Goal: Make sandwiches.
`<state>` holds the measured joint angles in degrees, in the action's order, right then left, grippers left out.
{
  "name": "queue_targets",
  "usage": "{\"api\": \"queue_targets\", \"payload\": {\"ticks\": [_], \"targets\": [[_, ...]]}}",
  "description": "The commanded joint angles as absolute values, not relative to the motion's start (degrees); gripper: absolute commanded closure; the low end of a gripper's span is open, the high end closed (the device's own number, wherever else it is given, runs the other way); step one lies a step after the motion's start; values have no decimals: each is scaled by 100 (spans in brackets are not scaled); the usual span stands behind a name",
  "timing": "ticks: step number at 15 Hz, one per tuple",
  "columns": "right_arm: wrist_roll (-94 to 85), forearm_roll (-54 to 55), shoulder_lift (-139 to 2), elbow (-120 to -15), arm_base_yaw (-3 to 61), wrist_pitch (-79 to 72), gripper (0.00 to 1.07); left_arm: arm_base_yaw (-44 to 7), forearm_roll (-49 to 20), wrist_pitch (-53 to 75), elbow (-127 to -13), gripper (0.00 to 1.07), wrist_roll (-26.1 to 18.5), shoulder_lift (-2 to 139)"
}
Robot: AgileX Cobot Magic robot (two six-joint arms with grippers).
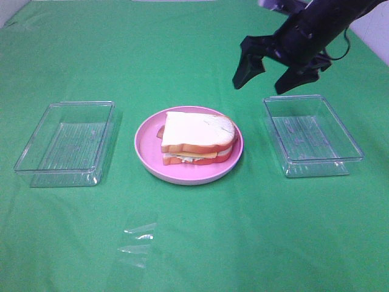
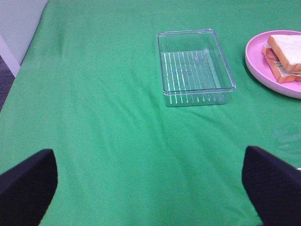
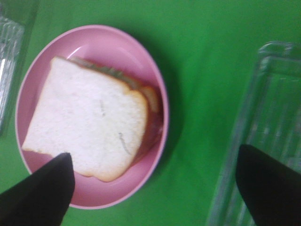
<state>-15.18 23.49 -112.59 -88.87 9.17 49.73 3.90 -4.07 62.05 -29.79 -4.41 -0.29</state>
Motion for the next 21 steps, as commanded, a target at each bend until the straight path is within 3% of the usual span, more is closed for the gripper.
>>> {"api": "queue_targets", "payload": {"ticks": [1, 2, 6, 9, 15, 17, 21], "targets": [[-1369, 2057, -11213, -9230, 493, 5437, 18, 384, -447, 6148, -2962, 8, -441, -143], [-1192, 1553, -11213, -9431, 115, 5621, 18, 384, -447, 6148, -2962, 8, -441, -143], [-361, 0, -11213, -9431, -17, 6354, 18, 384, -447, 6148, -2962, 8, -441, -143], [-223, -212, -11098, -9213, -17, 6950, 18, 384, -447, 6148, -2962, 8, -441, -143], [-63, -143, -8783, -6331, -17, 6096, 18, 384, -447, 6148, -2962, 9, -441, -143], [29, 63, -6898, -4847, -17, 5695, 18, 384, -447, 6148, -2962, 9, -441, -143], [80, 115, -4905, -4280, -17, 6257, 18, 384, -447, 6148, -2962, 9, -441, -143]]}}
